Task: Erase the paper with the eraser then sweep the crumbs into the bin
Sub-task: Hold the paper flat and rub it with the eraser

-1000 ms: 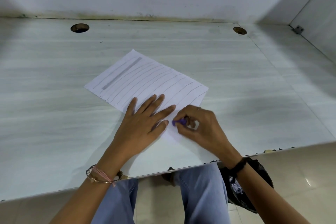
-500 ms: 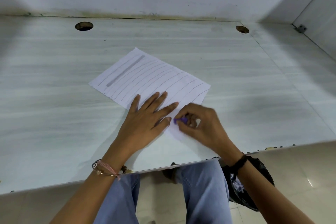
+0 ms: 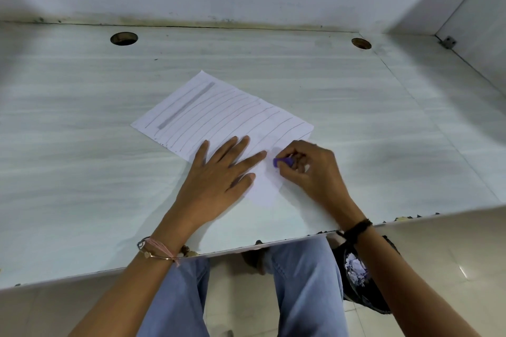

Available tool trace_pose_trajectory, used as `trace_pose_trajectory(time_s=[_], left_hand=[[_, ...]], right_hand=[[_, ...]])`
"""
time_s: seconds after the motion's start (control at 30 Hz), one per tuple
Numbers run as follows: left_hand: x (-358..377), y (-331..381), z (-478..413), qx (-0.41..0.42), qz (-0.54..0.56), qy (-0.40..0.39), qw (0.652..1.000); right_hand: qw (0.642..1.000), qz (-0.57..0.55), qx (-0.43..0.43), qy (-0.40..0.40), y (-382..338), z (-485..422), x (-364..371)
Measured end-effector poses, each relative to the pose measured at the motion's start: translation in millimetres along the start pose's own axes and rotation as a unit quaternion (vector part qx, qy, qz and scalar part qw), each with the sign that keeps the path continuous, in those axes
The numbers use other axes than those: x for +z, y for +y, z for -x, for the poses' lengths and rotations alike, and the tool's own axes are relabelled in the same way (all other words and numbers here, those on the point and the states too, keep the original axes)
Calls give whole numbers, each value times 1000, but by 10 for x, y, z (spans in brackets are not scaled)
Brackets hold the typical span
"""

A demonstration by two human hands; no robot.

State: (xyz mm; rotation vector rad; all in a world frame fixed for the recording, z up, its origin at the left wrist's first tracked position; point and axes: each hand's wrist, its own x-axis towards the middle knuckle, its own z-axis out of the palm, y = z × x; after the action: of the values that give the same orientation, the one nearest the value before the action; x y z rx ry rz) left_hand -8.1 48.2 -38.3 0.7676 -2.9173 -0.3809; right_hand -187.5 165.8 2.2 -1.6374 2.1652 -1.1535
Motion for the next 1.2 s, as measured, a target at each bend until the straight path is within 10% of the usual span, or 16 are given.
trace_pose_trajectory(time_s=[0.17, 0.33, 0.47, 0.63, 0.8, 0.97, 1.2], left_hand=[[1, -3, -11, -3, 14, -1, 1000], [12, -11, -4, 5, 5, 11, 1000], [14, -15, -11, 0, 6, 0, 1000], [7, -9, -3, -1, 5, 0, 1000], [0, -7, -7, -4, 16, -3, 1000], [39, -24, 3, 6, 24, 22, 999], [37, 57, 264, -10, -3, 108, 994]], right_hand=[[989, -22, -74, -128, -198, 218, 53], [1000, 8, 0, 1, 2, 37, -28], [989, -16, -66, -133, -175, 193, 31], [1000, 1, 22, 14, 68, 4, -68], [989, 8, -67, -132, -141, 145, 39], [996, -2, 79, 47, 136, -78, -64], [999, 21, 31, 30, 94, 112, -29]])
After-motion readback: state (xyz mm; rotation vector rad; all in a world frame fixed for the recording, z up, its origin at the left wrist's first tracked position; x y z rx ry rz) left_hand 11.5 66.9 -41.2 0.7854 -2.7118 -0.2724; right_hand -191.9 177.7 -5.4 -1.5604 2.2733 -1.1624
